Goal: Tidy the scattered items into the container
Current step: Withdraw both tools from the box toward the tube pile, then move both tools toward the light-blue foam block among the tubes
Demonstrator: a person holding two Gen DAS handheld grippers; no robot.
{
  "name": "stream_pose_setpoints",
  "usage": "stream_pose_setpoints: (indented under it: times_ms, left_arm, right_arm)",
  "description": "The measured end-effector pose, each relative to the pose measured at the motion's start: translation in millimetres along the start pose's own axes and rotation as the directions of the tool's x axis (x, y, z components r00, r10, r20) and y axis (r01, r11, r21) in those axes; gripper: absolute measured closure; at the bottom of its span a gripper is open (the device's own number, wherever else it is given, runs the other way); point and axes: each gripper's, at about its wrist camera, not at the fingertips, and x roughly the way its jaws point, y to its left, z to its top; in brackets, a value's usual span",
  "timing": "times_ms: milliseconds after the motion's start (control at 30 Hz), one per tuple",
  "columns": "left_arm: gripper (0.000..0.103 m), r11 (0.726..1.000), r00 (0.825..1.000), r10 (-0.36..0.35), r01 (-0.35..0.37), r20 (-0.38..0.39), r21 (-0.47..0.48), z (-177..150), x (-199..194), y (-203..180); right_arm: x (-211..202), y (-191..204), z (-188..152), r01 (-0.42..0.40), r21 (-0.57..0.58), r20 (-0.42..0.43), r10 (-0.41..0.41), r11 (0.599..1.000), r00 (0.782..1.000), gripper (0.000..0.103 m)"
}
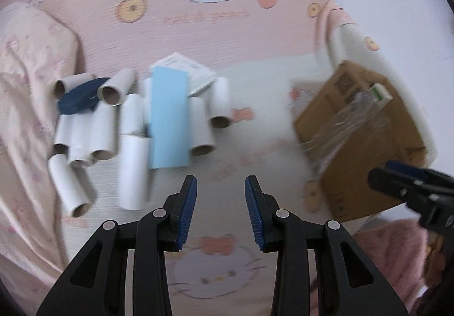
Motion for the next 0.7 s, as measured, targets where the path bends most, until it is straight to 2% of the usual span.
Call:
stream_pose_setpoints:
  times_ms: [100, 200, 333, 433, 533, 600, 700]
  left_arm:
    - [0.063, 0.999, 0.999, 0.042, -0.042, -0.017, -0.021, -4.2, 6.6, 21.1]
    - [0.063, 0.997, 0.999, 0.023, -0.026, -0.037, -0.075, -3.6, 12.8, 41.2]
    - [0.061, 0.992, 0.999, 0.008, -0.013, -0.036, -0.128, 1.5, 15.2, 59.8]
    - [0.052, 0.990, 0.999, 0.013, -0.019, -0.044, -0.140, 8.0, 18.6, 72.2]
    - [0.051, 0.986, 0.999, 0.016, -0.024, -0.044, -0.166, 12.1, 20.7, 84.2]
    - [0.051, 0.981, 0.999, 0.019, -0.028, -0.045, -0.194, 13.5, 22.1, 91.2]
    - [0.051, 0.973, 0.999, 0.017, -0.026, -0.044, -0.231, 14.1, 24.2, 102.1]
  right_arm:
    - [14.0, 10.9, 2.0, -0.035, 0.002, 0.008, 0.035, 0.999, 0.999, 0.041]
    - [25.4, 20.2, 9.0, -0.090, 0.018, 0.033, 0.089, 0.996, 0.995, 0.041]
    - [43.3, 33.4, 25.4, -0.197, 0.047, 0.058, 0.194, 0.979, 0.979, 0.041]
    - [54.3, 45.8, 32.1, -0.200, 0.015, 0.095, 0.198, 0.980, 0.976, 0.041]
    - [65.6, 55.6, 33.0, -0.225, -0.006, 0.132, 0.224, 0.974, 0.966, 0.040]
    - [78.3, 59.6, 34.2, -0.262, -0.008, 0.121, 0.261, 0.965, 0.958, 0.035]
    - [97.6, 62.7, 35.2, -0.306, 0.002, 0.101, 0.305, 0.952, 0.947, 0.034]
